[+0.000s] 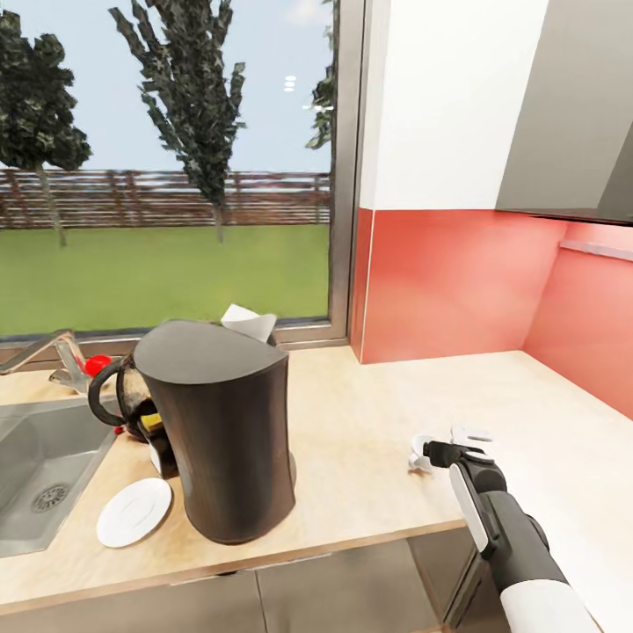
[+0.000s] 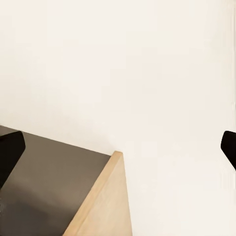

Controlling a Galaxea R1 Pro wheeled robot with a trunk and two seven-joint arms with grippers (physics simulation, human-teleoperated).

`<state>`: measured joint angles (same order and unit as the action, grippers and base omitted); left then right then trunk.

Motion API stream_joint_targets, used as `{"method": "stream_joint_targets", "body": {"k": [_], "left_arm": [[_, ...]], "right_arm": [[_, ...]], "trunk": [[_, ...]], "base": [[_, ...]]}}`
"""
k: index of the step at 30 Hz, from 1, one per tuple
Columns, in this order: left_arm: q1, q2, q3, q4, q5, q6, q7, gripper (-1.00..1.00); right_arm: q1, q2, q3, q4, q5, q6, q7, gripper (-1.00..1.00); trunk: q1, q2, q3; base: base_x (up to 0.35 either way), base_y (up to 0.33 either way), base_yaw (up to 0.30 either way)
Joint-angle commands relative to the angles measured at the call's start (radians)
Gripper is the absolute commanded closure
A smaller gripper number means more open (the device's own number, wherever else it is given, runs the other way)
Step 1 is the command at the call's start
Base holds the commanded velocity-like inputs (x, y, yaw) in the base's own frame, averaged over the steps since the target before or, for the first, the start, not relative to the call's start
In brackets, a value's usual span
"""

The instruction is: Set up a coffee station on the kitchen countertop: keep the coffee maker on the countertop, move the bottle of coffee from the kitchen shelf to the counter next to the coffee maker, place a paper coffee filter on top of the coffee maker, put the saucer next to the coffee maker with the coffee cup on the saucer, and place the electric kettle next to the coffee maker.

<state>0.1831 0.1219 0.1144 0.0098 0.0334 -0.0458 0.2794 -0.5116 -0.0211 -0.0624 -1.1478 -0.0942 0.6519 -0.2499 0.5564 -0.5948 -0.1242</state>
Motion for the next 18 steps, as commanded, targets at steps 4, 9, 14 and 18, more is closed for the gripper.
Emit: {"method": "stream_joint_targets", "body": {"k": [4,9,14,18], "left_arm": [[-0.001,-0.001,0.005,0.001,0.003,-0.005,0.001,-1.0],[-0.001,-0.001,0.005,0.002,0.003,-0.005,0.001,-1.0],[-0.001,-0.001,0.006,0.002,0.003,-0.005,0.001,-1.0],[0.001,-0.001,0.006,0.002,0.003,-0.005,0.001,-1.0]], "right_arm": [[-0.001,0.0,0.001,0.011,-0.009,0.003,-0.008,-1.0],[-0.001,-0.002,0.0,0.044,-0.009,0.003,-0.009,-1.0],[0.0,-0.002,-0.001,0.074,-0.009,0.003,-0.009,-1.0],[0.0,-0.002,-0.003,0.109,-0.01,0.002,-0.009,-1.0]], "trunk": [[0.001,-0.001,-0.001],[0.001,-0.001,-0.001],[0.001,-0.001,-0.001],[0.001,-0.001,-0.001]], "base": [[0.241,0.0,0.0],[0.034,0.0,0.0],[0.003,0.0,0.0],[0.0,0.0,0.0]]}}
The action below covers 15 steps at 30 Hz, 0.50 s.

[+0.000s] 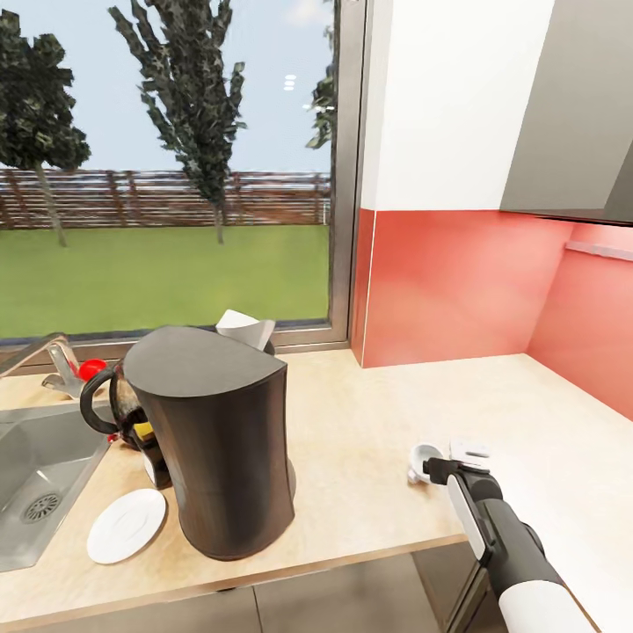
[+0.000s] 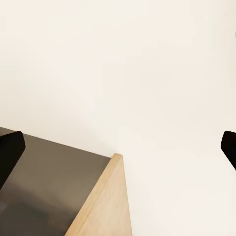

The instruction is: Set up a coffee station on the kitchen countertop: keep the coffee maker on the countertop, move the bottle of coffee from the kitchen shelf to the counter next to the coffee maker, place a paper coffee filter on top of the coffee maker, put the saucer next to the coffee maker with the coffee cup on the saucer, and place the electric kettle next to the coffee maker.

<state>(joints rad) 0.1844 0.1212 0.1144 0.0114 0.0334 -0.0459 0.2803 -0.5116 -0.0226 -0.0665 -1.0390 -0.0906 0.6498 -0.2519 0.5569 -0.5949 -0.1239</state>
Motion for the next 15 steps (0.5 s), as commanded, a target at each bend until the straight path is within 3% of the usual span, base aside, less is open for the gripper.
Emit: {"method": "stream_joint_targets", "body": {"k": [1,13,14,15], "left_arm": [[0.0,0.0,0.006,0.001,0.003,-0.005,0.0,-1.0],[0.0,0.0,0.005,0.001,0.003,-0.006,0.0,-1.0],[0.0,0.0,0.006,0.001,0.003,-0.006,0.0,-1.0],[0.0,0.0,0.006,0.001,0.003,-0.006,0.0,-1.0]], "right_arm": [[0.0,0.0,0.001,0.001,-0.014,0.004,-0.007,-1.0],[-0.001,0.0,0.003,0.004,-0.012,0.004,-0.009,-1.0],[-0.001,0.0,0.003,0.003,-0.013,0.004,-0.009,1.0],[-0.001,0.0,0.003,0.003,-0.013,0.005,-0.009,1.0]], "trunk": [[0.0,-0.001,-0.002],[0.0,-0.001,-0.002],[0.0,-0.001,-0.002],[0.0,-0.001,-0.002]], "base": [[0.0,0.0,0.0],[0.0,0.0,0.0],[0.0,0.0,0.0],[0.0,0.0,0.0]]}}
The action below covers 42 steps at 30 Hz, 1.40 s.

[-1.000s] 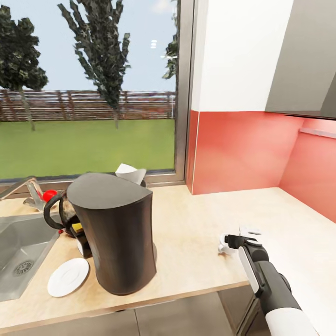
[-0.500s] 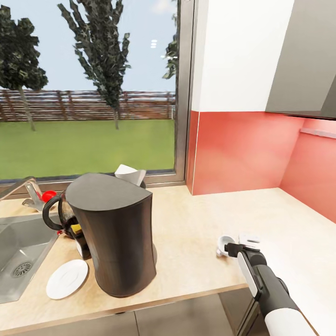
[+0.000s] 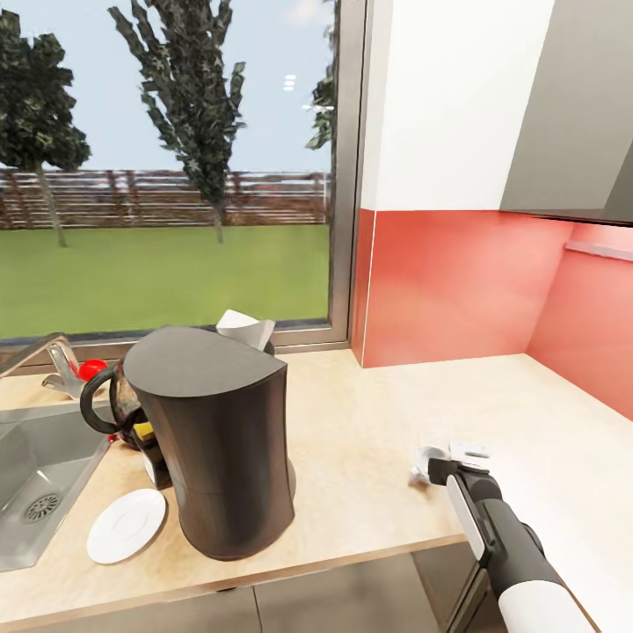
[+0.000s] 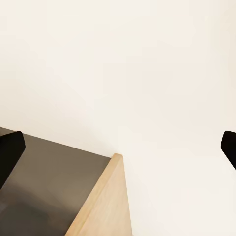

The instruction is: Set up a coffee station on the kitchen countertop: keep the coffee maker on the countertop, move the bottle of coffee from the kitchen shelf to the counter next to the coffee maker, place a paper coffee filter on top of the coffee maker, put the saucer next to the coffee maker with the coffee cup on the saucer, and place the electric kettle next to the coffee maker.

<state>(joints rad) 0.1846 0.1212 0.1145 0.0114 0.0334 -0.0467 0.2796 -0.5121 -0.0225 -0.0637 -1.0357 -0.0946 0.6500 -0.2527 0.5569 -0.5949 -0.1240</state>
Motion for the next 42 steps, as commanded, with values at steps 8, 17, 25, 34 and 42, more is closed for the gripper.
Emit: {"method": "stream_joint_targets", "body": {"k": [8,17,25,34,42], "left_arm": [[-0.001,0.002,0.007,0.001,0.003,-0.005,0.0,-1.0],[-0.001,0.004,0.006,0.0,0.003,-0.007,0.0,-1.0],[-0.001,0.008,0.004,-0.002,0.003,-0.01,-0.001,-1.0],[-0.002,0.001,0.0,-0.005,0.0,-0.013,-0.001,-1.0],[-0.002,-0.001,0.006,-0.007,0.0,-0.017,0.001,-1.0]], "right_arm": [[0.0,0.0,0.0,-0.001,-0.01,0.005,-0.008,1.0],[0.0,0.0,0.001,-0.001,-0.01,0.005,-0.008,1.0],[0.0,0.0,0.002,-0.004,-0.011,0.005,-0.008,1.0],[0.0,0.001,0.001,-0.05,-0.016,0.004,-0.005,1.0],[0.0,0.01,0.083,-0.213,-0.018,0.003,-0.005,1.0]], "trunk": [[0.0,-0.001,-0.002],[0.0,-0.001,-0.002],[0.0,-0.001,-0.002],[0.0,-0.001,-0.002],[0.0,-0.001,-0.002]], "base": [[0.0,0.0,0.0],[0.0,0.0,0.0],[0.0,0.0,0.0],[0.0,0.0,0.0],[-0.192,0.0,0.0]]}}
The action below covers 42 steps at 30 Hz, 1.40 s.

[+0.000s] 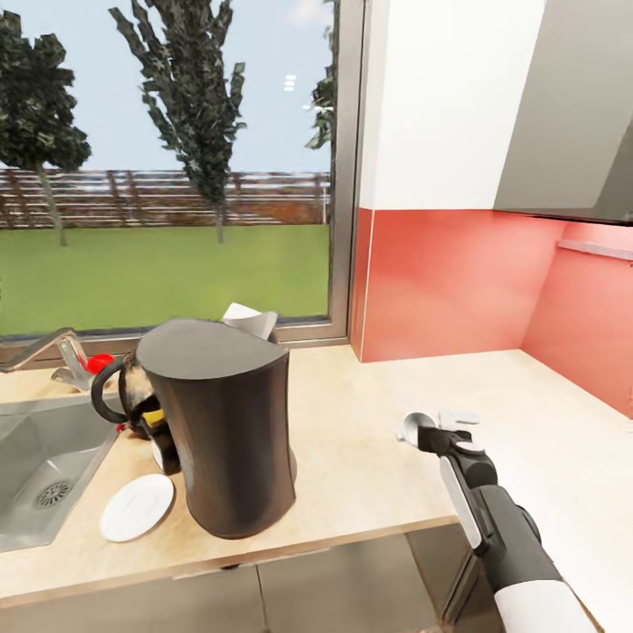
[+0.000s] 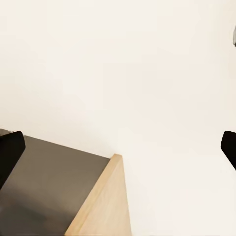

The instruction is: Set up a coffee station on the kitchen countertop: keep the coffee maker on the countertop, move the bottle of coffee from the kitchen shelf to the counter next to the coffee maker, place a paper coffee filter on top of the coffee maker, put the saucer next to the coffee maker with the coffee cup on the saucer, and place the electric kettle next to the coffee maker.

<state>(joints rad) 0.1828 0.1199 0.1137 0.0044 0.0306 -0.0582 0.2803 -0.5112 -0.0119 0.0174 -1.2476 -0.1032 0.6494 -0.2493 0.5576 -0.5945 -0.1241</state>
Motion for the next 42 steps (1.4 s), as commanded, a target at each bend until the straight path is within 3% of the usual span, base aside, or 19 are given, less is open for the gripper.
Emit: {"method": "stream_joint_targets", "body": {"k": [1,11,16,23,31,42], "left_arm": [[0.0,-0.001,0.008,0.0,0.003,-0.006,0.0,-1.0],[0.0,-0.002,0.011,-0.005,0.004,-0.006,0.002,-1.0],[-0.002,-0.002,0.011,-0.008,0.006,0.001,0.002,-1.0],[-0.003,-0.005,0.011,-0.01,0.006,0.005,0.003,-1.0],[-0.003,-0.004,0.011,-0.011,0.004,0.005,0.004,-1.0],[-0.003,-0.003,0.011,-0.011,0.013,0.003,0.004,-1.0]], "right_arm": [[-0.001,0.0,0.009,-0.003,-0.01,0.004,-0.008,1.0],[-0.001,0.002,0.015,-0.008,-0.013,0.004,-0.01,1.0],[-0.001,0.004,0.016,-0.003,-0.013,0.004,-0.01,1.0],[-0.001,0.029,0.016,0.001,-0.012,0.004,-0.01,1.0],[-0.001,0.03,0.016,0.0,-0.012,0.004,-0.01,1.0],[0.0,0.03,0.016,0.0,-0.012,0.004,-0.01,1.0]], "trunk": [[0.0,-0.002,-0.002],[0.0,-0.002,-0.002],[0.0,-0.002,-0.002],[0.0,-0.002,-0.002],[0.0,-0.002,-0.002],[0.0,-0.002,-0.002]], "base": [[-0.332,0.0,0.0],[-0.335,0.0,0.02],[-0.335,0.059,0.251],[-0.314,0.159,0.277],[-0.324,0.012,0.278],[-0.053,0.003,0.278]]}}
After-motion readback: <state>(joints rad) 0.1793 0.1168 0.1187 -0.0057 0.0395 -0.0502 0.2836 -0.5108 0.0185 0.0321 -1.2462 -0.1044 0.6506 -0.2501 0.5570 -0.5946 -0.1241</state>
